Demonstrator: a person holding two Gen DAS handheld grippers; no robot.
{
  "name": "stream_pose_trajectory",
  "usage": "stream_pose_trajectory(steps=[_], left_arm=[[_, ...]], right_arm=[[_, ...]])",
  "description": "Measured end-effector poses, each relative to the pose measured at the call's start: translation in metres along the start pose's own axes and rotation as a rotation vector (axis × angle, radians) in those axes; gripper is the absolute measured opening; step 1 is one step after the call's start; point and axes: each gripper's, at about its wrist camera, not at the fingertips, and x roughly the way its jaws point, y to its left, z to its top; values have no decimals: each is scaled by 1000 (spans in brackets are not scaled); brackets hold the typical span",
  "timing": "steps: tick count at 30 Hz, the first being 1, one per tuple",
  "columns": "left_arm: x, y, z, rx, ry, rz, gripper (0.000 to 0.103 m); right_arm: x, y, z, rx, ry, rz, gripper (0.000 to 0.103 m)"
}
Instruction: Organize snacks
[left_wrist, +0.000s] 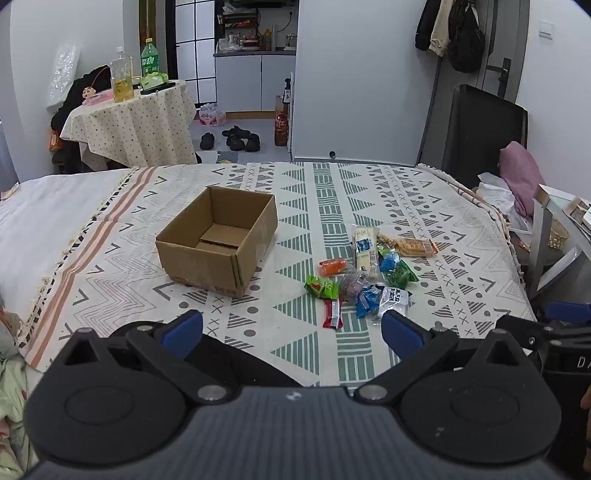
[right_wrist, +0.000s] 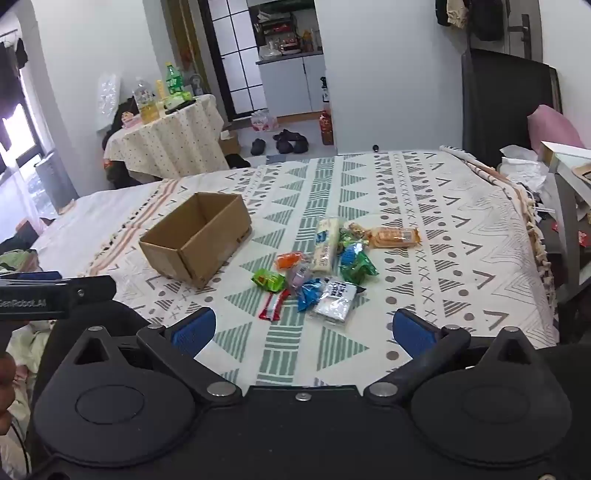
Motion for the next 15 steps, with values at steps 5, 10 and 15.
stream_pose_trajectory(steps=[5,10,15], left_arm=[[0,1,0,1,2,-6,103],[0,0,-7,-2,9,-10,103],[0,0,-5,-13,19,-4,103]], right_arm=[[-8,-5,-5,11,-25,12,103],[-3,4,1,-10,13,-31,103],[-6,7,1,-9,6,-30,103]])
